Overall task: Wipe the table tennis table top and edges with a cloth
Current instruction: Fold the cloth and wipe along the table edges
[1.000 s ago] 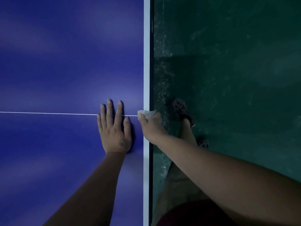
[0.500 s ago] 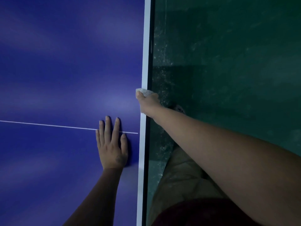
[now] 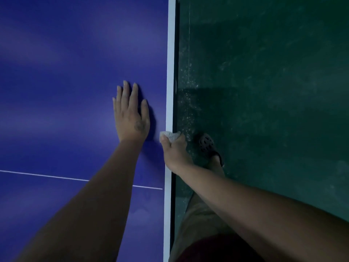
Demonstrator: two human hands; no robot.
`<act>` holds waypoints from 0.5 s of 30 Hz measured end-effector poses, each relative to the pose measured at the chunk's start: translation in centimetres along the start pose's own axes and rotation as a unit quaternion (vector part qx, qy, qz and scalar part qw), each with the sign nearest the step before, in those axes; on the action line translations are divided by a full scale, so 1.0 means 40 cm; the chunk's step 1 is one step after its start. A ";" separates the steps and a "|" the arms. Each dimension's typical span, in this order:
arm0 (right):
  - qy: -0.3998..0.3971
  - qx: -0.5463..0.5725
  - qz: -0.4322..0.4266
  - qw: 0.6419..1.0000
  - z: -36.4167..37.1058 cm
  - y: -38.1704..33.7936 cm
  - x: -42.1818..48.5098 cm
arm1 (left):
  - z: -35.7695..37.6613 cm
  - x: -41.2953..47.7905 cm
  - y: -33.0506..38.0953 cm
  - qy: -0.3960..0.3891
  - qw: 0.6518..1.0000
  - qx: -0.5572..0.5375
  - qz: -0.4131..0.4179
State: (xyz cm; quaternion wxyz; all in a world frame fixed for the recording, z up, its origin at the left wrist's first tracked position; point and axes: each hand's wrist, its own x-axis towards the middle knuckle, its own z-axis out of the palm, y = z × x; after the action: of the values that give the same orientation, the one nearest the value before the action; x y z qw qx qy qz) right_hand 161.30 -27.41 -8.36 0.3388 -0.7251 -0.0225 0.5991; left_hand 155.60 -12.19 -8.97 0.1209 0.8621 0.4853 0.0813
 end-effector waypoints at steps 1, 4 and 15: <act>0.011 0.007 -0.007 1.000 -0.003 -0.029 0.032 | 0.003 0.034 0.000 -0.002 1.000 0.003 0.002; 0.023 0.025 -0.039 0.999 -0.029 -0.131 0.128 | 0.019 0.084 0.010 0.016 1.000 0.020 -0.002; 0.089 0.042 -0.064 0.993 -0.089 -0.295 0.233 | 0.029 0.090 0.033 0.041 0.998 0.035 -0.023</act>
State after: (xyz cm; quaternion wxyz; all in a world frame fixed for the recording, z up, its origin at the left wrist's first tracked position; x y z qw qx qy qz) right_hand 171.46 -15.88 -10.02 0.4071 -0.7577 -0.0137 0.5099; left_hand 158.84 -9.94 -9.64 0.0725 0.8504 0.5120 0.0966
